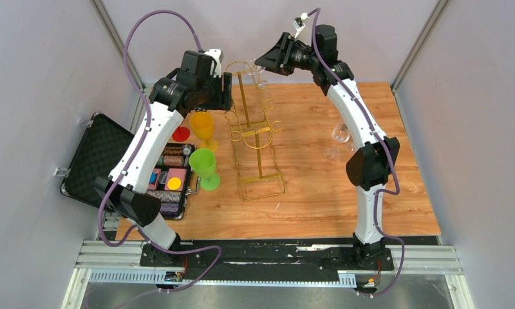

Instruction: Take the wine glass off the wine glass rack

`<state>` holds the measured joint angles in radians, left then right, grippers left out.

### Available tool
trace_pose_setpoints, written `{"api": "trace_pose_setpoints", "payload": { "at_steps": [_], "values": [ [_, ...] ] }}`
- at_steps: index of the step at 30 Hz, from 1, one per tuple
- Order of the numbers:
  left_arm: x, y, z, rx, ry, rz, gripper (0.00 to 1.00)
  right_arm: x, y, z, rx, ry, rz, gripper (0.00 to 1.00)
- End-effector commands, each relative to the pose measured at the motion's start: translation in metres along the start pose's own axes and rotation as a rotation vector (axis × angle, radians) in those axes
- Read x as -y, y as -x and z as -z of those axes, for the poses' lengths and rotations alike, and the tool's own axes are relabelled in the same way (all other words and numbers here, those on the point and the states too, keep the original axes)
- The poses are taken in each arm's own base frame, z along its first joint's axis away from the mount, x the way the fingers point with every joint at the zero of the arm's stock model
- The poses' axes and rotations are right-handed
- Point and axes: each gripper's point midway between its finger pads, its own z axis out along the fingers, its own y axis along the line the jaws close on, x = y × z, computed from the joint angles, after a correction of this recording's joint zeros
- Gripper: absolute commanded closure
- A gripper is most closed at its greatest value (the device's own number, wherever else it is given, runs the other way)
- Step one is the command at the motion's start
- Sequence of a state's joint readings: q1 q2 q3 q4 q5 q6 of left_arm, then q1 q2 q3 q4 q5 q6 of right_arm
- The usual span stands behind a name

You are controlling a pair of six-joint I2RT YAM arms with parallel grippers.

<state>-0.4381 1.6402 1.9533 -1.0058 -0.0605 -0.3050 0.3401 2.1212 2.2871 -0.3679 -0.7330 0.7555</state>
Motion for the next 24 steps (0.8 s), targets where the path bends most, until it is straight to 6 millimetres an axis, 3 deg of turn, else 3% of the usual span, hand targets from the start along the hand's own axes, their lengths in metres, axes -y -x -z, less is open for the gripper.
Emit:
{"api": "trace_pose_setpoints", "payload": {
  "at_steps": [1, 7, 20, 24],
  "values": [
    [0.002, 0.013, 0.019, 0.063, -0.019, -0.009, 0.31, -0.045, 0.02, 0.018, 0.079, 0.057, 0.118, 0.52],
    [0.002, 0.013, 0.019, 0.062, -0.017, -0.01, 0.31, -0.042, 0.019, 0.017, 0.079, 0.05, 0.119, 0.51],
    [0.002, 0.012, 0.017, 0.053, -0.018, -0.014, 0.31, -0.057, 0.026, 0.024, 0.1, 0.07, 0.159, 0.52],
    [0.002, 0.012, 0.016, 0.051, -0.018, -0.012, 0.31, -0.056, 0.025, 0.023, 0.098, 0.068, 0.151, 0.57]
  ]
}}
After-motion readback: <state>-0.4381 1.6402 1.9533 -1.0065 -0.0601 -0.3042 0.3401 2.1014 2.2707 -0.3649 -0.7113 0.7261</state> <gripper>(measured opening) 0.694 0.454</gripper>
